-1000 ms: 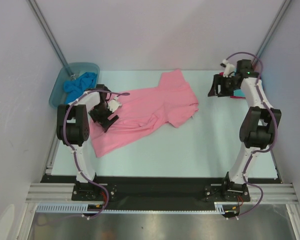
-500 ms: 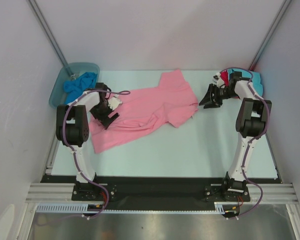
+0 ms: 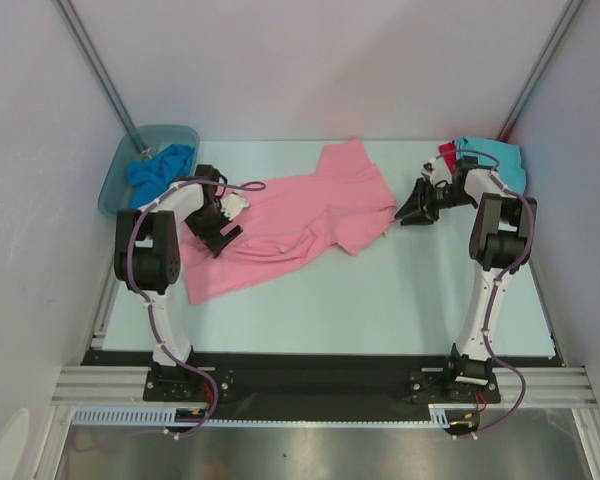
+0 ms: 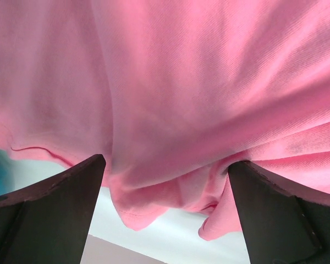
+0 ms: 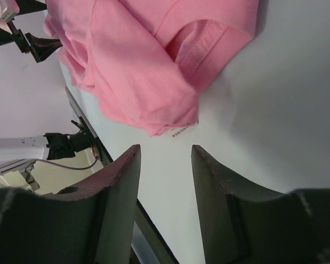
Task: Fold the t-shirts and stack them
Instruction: Flatten the tshirt out
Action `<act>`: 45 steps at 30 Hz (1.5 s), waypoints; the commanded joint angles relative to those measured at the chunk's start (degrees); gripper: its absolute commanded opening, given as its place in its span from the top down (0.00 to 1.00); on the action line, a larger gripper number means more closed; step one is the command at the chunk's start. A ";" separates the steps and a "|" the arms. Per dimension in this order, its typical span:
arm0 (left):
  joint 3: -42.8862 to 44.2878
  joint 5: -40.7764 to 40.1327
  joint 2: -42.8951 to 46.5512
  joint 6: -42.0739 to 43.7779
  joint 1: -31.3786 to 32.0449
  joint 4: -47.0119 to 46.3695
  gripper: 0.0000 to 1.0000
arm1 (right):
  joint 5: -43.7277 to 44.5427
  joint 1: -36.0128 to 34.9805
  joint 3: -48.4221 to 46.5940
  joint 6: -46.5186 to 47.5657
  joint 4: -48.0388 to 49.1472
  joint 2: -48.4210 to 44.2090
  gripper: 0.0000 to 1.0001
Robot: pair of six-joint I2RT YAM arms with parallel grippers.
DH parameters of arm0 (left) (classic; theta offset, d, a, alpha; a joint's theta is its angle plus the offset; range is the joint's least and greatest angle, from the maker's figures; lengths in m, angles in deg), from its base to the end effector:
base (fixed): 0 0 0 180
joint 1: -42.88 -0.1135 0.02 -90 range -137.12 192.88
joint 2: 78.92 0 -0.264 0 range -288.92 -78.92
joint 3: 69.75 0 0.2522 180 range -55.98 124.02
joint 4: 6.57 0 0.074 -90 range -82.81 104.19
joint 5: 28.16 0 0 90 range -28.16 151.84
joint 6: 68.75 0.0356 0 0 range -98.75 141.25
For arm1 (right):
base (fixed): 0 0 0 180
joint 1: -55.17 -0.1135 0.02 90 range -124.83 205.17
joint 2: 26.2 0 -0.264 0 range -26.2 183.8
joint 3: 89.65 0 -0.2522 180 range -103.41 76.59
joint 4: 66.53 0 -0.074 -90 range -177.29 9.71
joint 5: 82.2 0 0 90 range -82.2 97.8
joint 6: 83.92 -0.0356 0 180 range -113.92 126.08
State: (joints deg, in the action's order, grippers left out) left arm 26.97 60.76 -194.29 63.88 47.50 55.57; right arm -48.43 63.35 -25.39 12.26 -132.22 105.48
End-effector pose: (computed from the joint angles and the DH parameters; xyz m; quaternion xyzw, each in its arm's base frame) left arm 0.3884 -0.0307 0.1632 0.3987 0.9135 0.0350 0.0728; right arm 0.4513 -0.0350 0.1486 -0.0190 0.8801 0.4583 0.1226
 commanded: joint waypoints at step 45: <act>1.68 3.01 2.78 1.14 2.85 -2.68 0.00 | 15.08 -4.32 -1.48 0.68 5.34 -12.57 1.00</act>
State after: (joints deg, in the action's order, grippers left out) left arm 27.04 61.00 -194.29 63.92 49.47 54.81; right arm -36.30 58.68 -25.95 11.10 -127.17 103.78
